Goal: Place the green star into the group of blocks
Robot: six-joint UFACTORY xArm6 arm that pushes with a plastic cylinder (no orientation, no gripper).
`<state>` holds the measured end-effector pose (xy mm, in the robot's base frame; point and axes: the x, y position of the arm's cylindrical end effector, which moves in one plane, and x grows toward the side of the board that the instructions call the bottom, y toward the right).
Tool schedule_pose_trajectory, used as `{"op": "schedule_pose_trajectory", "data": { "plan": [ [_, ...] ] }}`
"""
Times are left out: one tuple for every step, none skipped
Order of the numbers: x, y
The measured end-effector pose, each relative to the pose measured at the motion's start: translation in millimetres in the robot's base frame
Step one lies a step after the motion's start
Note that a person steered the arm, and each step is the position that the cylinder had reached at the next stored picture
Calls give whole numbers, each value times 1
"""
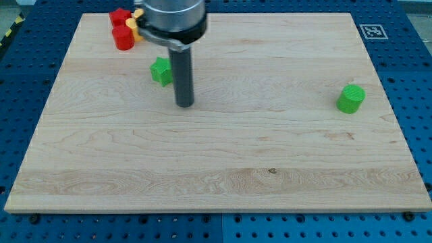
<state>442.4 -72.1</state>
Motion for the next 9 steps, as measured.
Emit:
{"op": "schedule_pose_trajectory", "data": {
  "plan": [
    [-32, -35],
    [-57, -52],
    [-35, -46],
    [-25, -4],
    [-47, 25],
    [-72, 14],
    [-103, -15],
    [-117, -28],
    [-103, 6]
  ]
}}
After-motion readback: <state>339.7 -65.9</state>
